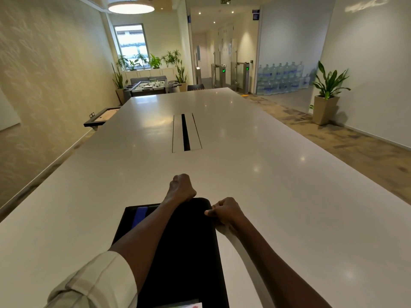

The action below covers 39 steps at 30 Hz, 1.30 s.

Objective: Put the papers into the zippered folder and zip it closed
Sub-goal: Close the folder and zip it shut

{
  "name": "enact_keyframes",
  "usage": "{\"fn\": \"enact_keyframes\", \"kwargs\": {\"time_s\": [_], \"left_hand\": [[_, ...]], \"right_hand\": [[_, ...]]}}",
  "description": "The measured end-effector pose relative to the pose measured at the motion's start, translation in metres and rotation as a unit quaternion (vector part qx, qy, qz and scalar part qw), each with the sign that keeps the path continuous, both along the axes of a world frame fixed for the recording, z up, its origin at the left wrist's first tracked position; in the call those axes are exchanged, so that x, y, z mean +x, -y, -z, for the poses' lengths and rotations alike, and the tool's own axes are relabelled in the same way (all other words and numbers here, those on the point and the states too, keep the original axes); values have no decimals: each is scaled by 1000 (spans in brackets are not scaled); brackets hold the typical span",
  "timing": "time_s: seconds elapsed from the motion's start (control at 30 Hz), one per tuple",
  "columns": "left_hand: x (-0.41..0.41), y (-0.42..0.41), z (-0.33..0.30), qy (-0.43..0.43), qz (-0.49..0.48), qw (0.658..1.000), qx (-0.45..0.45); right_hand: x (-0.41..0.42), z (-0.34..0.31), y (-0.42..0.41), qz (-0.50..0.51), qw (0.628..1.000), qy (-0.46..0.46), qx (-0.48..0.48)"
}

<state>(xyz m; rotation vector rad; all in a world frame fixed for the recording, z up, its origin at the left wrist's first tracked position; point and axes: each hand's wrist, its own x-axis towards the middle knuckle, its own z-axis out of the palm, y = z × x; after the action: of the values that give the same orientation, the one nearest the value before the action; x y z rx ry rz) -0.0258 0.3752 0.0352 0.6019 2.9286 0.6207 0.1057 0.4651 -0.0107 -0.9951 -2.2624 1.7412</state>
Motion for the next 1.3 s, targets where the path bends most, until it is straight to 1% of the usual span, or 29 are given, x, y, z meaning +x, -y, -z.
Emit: {"fn": "enact_keyframes", "kwargs": {"time_s": [0.1,0.2,0.37,0.47,0.53,0.67,0.77,0.83,0.87,0.97,1.1,1.2,1.3], "left_hand": [[3,-4,3,-34,27,999,0],[2,-4,7,-46,43,998,4],[0,-1,4,-18,34,999,-23],[-2,4,5,-3,56,997,-44],[-5,6,5,13,76,995,-61],[-9,6,-2,39,106,992,-59],[-13,5,-7,57,123,990,-42],[-16,7,-9,67,136,988,-36],[-17,8,-9,65,143,987,-40],[-22,14,-9,55,151,986,-51],[-35,28,-13,57,141,984,-96],[-48,41,-13,65,136,981,-125],[-51,50,-15,67,130,981,-124]], "right_hand": [[0,0,-2,-4,1000,-10,-9],[1,0,-2,-10,1000,-10,-9],[4,1,-2,-8,1000,-17,-5],[6,6,2,-3,999,-42,-10],[7,8,4,3,999,-50,6],[-2,1,3,-17,999,-51,4],[-15,-4,6,-22,997,-39,65],[-23,-5,9,-2,995,-30,99],[-27,-4,10,11,995,-27,97],[-35,-3,9,39,999,-26,26],[-37,1,4,51,998,-31,-32],[-37,2,0,57,997,-36,-39],[-39,4,1,49,998,-33,-29]]}}
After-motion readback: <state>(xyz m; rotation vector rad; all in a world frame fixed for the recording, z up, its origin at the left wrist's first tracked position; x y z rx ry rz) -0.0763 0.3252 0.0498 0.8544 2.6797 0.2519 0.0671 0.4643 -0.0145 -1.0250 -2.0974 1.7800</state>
